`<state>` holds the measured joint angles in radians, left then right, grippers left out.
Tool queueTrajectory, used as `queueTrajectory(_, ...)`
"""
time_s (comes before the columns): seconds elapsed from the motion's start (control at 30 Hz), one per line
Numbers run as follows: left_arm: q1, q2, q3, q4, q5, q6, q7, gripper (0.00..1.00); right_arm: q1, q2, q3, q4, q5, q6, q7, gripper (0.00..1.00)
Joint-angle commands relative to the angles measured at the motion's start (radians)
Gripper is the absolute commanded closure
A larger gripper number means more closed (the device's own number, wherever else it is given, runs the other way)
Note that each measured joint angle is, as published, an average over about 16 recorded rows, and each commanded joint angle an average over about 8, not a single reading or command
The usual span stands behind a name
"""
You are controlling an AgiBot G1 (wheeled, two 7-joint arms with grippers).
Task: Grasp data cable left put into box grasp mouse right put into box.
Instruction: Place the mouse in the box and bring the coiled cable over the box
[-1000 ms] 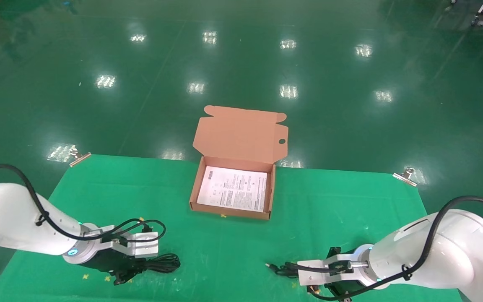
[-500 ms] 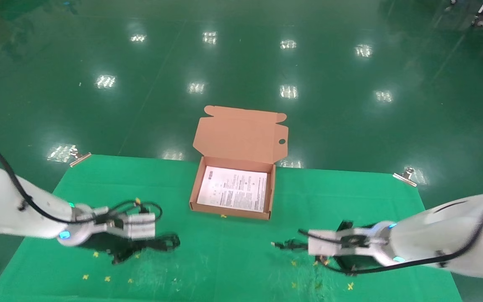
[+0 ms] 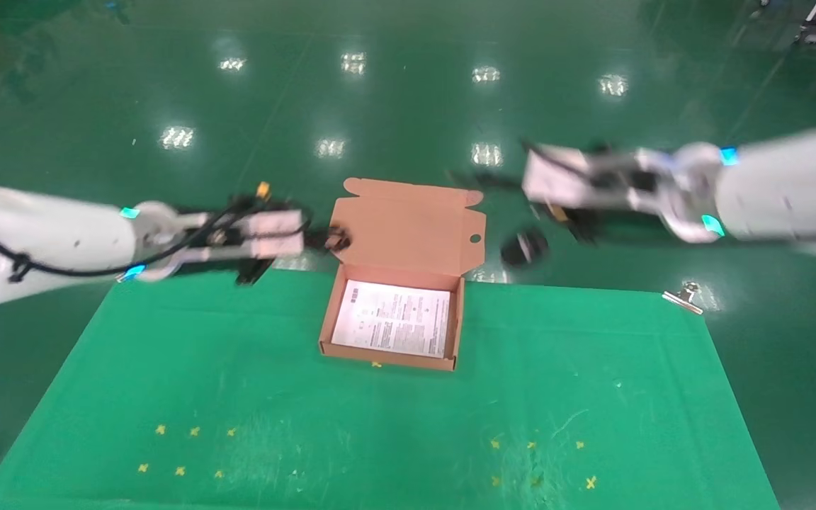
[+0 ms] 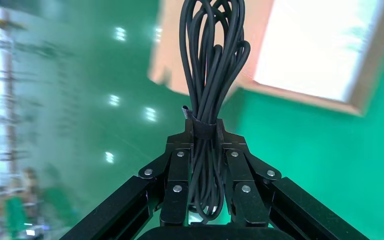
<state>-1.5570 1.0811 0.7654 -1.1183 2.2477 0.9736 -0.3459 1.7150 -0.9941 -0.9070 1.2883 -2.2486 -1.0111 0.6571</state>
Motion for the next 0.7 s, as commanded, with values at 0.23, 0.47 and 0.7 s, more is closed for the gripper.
queueTrajectory(0.23, -0.052, 0.076, -0.005, 0.032, 0.071, -0.102, 0.001, 1.00, 0.097, -0.145, 0.030, -0.140, 0.003, 0.126, -0.039, 1.00)
queueTrajectory(0.47, -0.083, 0.111, -0.001, 0.075, 0.103, -0.139, 0.014, 1.00, 0.147, -0.231, 0.034, -0.261, 0.032, 0.182, -0.093, 1.00)
queueTrajectory(0.7, -0.091, 0.112, 0.000, 0.083, 0.128, -0.142, 0.005, 1.00, 0.167, -0.263, 0.033, -0.293, 0.039, 0.202, -0.121, 1.00)
